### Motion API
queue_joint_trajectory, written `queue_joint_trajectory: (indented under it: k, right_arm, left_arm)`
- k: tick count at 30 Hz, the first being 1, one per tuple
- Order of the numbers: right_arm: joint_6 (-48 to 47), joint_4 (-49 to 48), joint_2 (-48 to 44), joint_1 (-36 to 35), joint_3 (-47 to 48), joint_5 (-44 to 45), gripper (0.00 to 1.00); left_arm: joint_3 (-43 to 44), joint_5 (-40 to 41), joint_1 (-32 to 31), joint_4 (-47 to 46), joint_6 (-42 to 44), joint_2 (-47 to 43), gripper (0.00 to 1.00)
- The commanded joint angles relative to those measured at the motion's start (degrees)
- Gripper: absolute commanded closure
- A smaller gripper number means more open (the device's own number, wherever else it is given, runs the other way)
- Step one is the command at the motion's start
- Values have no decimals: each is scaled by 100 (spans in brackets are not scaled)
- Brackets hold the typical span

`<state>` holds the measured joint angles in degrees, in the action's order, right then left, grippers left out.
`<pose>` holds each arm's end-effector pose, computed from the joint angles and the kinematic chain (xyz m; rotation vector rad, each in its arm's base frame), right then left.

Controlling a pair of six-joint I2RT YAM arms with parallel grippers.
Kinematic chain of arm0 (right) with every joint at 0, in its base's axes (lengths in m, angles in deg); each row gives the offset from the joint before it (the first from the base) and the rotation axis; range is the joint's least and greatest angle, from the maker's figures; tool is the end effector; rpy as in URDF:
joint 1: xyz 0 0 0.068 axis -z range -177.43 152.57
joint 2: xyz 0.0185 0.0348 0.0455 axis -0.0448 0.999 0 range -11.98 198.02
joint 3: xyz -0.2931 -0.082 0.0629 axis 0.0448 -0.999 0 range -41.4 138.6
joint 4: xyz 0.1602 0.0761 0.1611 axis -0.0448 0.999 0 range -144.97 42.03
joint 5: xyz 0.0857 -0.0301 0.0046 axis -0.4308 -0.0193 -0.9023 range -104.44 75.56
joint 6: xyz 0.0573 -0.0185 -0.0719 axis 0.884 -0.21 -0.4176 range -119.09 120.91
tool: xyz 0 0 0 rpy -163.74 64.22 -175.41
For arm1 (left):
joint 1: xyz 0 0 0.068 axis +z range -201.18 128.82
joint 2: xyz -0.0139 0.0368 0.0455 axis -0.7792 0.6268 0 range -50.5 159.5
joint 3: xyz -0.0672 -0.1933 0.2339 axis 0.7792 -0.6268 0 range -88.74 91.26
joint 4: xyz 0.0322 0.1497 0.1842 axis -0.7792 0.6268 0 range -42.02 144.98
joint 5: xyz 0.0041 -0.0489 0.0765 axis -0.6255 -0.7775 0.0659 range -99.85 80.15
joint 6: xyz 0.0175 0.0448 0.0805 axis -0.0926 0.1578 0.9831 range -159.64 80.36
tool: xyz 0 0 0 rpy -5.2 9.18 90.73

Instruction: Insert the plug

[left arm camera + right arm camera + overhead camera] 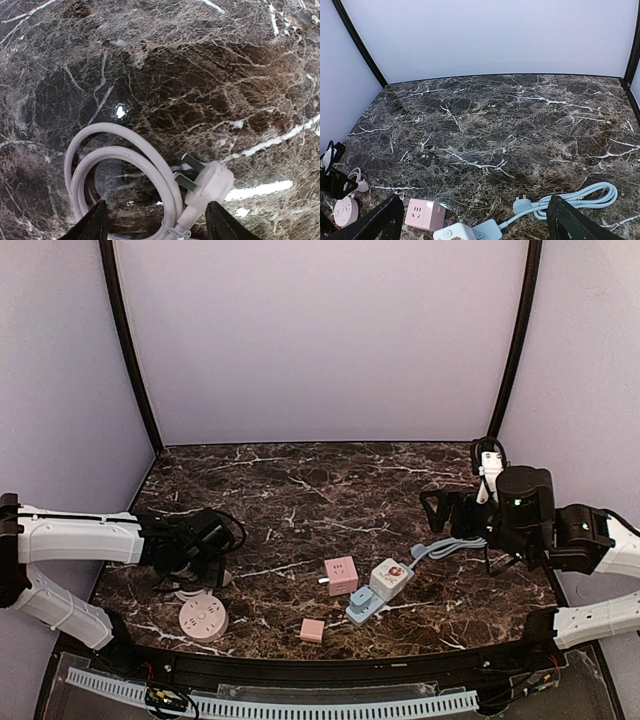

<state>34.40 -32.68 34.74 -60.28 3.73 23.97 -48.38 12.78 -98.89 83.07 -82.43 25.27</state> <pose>0.1213 0.1217 0.3312 -0.0638 1.9205 0.4737 0.1664 -0.1346 0.1845 0.0222 2.6268 0.0495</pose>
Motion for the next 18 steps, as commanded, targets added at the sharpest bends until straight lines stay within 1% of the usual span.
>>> queue_joint_trajectory:
  k: [1, 5, 8, 9, 11, 13, 18]
  right_arm:
    - [1, -97, -48, 12, -100, 17, 1]
    - [0, -80, -61, 10, -117, 17, 1]
    - [0, -80, -67, 14, -122, 16, 1]
    - [4, -76, -62, 10, -126, 17, 1]
    - [6, -75, -58, 11, -127, 24, 1]
    - [3, -84, -28, 10, -118, 26, 1]
    - [-1, -93, 40, 10, -109, 8, 1]
  left_arm:
    - [-261, -681, 126, -617, 56, 465, 34]
    - [-278, -917, 138, -748, 91, 540, 34]
    - [-247, -930, 138, -614, 121, 388, 26]
    - [-230, -814, 138, -554, 121, 268, 23]
    - [-215, -613, 138, -401, 111, 68, 20]
    - [-217, -537, 138, -319, 108, -101, 18]
    - [-259, -695, 138, -299, 78, -243, 18]
